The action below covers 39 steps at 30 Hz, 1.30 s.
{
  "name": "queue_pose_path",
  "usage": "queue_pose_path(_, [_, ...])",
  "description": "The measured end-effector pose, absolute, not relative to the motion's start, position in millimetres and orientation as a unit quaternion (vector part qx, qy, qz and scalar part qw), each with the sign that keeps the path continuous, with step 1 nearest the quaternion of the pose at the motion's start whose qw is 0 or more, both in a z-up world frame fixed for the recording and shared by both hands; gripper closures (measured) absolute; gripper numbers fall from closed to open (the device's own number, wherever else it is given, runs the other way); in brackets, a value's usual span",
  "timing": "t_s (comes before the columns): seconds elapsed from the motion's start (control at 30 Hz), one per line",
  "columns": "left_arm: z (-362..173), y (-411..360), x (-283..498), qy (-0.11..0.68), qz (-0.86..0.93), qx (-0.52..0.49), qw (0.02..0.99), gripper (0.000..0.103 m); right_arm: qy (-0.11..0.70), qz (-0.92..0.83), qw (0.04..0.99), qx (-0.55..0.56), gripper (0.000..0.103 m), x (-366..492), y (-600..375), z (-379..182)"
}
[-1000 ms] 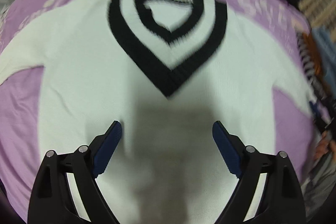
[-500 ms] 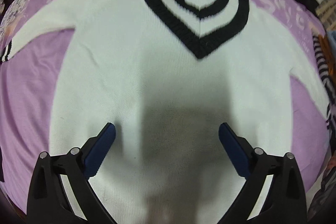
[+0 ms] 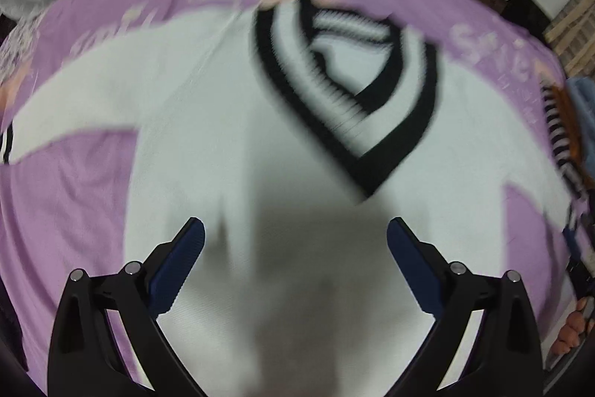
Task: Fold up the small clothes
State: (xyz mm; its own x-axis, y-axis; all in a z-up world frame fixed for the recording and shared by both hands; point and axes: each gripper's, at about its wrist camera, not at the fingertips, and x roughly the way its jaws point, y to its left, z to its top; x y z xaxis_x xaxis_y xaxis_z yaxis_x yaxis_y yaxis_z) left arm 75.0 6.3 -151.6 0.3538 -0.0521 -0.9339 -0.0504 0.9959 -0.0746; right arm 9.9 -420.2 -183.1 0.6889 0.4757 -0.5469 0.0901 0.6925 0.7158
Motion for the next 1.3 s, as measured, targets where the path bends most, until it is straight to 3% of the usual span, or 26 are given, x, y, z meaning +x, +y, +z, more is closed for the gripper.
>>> queue_pose_path(0.13, [-180,53,47,0.592,0.025,-0.049,0.804,0.007,0.442,0.172,0.818,0.325,0.054,27,-342,-201])
queue_pose_path(0.27, [-191,97,21,0.595,0.038,-0.074,0.799,0.006,0.473,0.168,0.809,0.307,0.049,25,-330,-223])
queue_pose_path(0.3, [-190,107,15,0.59,0.019,-0.089,0.802,0.006,0.474,0.155,0.806,0.318,0.052,23,-341,-227])
queue_pose_path(0.33, [-188,110,12,0.589,0.014,-0.089,0.803,0.006,0.473,0.151,0.801,0.334,0.062,21,-351,-227])
queue_pose_path(0.73, [-152,72,15,0.551,0.014,-0.072,0.831,0.007,0.295,-0.1,0.776,0.548,0.06,-51,-589,-217])
queue_pose_path(1.0, [-171,44,5,0.583,0.004,-0.034,0.811,0.007,0.262,-0.141,0.769,0.566,0.065,-42,-604,-227])
queue_pose_path(1.03, [-173,48,3,0.586,0.008,-0.042,0.809,0.007,0.264,-0.145,0.773,0.558,0.072,-34,-598,-227])
queue_pose_path(1.07, [-173,52,3,0.587,0.013,-0.049,0.808,0.007,0.266,-0.146,0.777,0.552,0.086,-30,-593,-224])
queue_pose_path(1.3, [-170,88,-1,0.574,0.047,-0.1,0.811,0.007,0.286,-0.131,0.814,0.487,0.092,-15,-572,-193])
